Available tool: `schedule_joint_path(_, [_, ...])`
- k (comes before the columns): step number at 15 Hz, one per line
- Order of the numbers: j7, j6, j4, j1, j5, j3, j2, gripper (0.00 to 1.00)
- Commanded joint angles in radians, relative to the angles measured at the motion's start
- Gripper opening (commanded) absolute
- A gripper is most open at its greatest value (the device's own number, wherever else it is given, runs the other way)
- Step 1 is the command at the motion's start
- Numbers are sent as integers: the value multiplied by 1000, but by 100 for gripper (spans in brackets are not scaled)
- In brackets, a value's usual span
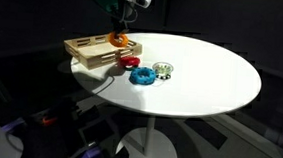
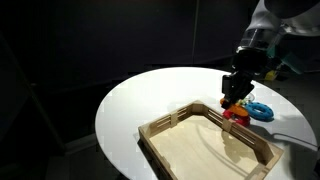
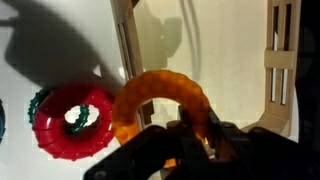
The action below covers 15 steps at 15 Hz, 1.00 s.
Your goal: Put the orange ring in the crate
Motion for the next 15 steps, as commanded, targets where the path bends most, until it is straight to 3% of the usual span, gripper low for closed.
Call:
schedule_joint_path(1, [-4, -27, 51, 14, 42, 20, 33, 6])
schedule_joint_path(3, [7, -31, 65, 26, 39, 33, 49, 7])
schedule_joint_path(4, [10, -36, 71, 30, 26, 39, 56, 44])
schedule_joint_path(6, [23, -44, 77, 36, 11, 47, 68, 51])
schedule_joint_path(12, [52, -97, 71, 17, -63, 25, 68, 98])
schedule_joint_path(15, [83, -114, 68, -3, -164, 3, 46, 100])
